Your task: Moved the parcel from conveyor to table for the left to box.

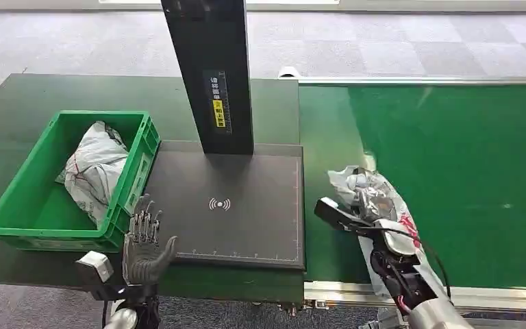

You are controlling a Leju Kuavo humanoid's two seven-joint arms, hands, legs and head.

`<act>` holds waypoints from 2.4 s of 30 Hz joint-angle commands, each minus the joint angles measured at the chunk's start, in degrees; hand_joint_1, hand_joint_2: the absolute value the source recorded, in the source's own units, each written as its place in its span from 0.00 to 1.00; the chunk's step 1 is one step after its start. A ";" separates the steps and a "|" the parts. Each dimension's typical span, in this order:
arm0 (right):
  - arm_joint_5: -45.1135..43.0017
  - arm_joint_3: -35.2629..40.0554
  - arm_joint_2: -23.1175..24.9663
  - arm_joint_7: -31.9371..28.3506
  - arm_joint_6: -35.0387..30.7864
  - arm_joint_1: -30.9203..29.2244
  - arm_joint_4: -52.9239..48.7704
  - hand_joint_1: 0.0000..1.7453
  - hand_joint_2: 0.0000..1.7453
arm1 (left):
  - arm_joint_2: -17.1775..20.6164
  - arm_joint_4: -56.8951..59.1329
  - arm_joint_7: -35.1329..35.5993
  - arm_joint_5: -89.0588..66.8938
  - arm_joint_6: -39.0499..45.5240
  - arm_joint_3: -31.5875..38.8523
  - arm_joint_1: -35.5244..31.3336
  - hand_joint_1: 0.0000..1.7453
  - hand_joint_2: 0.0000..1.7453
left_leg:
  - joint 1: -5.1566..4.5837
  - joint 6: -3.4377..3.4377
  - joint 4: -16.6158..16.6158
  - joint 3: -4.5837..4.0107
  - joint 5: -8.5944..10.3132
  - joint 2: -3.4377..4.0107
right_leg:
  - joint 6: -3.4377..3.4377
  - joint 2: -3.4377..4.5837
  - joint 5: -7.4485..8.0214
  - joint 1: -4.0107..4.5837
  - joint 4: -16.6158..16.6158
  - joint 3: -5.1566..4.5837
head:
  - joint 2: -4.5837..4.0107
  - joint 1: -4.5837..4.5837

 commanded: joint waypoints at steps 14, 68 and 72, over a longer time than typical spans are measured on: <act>-19.57 -19.55 -0.28 -12.32 -7.60 8.12 -41.88 1.00 1.00 | -1.27 -3.27 0.06 -2.80 -1.28 4.86 0.34 0.00 1.00 | -0.02 0.02 -0.03 -0.29 -0.03 -0.03 | 0.02 -0.03 -0.03 -0.02 0.00 -0.23 | 0.00 0.02; -30.65 5.51 24.69 -15.32 7.59 -20.65 16.03 0.00 1.00 | -0.05 -2.73 2.05 -4.16 2.36 13.77 -8.00 0.00 1.00 | 0.16 -0.02 -0.04 -0.34 0.18 0.00 | -0.13 -0.03 0.06 0.20 0.04 -0.30 | 0.00 0.04; -30.93 4.68 24.41 -16.30 6.64 -20.25 15.46 0.00 1.00 | -0.24 -2.08 2.00 -4.27 2.22 13.61 -8.43 0.00 1.00 | 0.16 -0.01 -0.04 -0.32 0.18 -0.02 | -0.12 -0.05 0.06 0.21 0.04 -0.29 | 0.00 0.04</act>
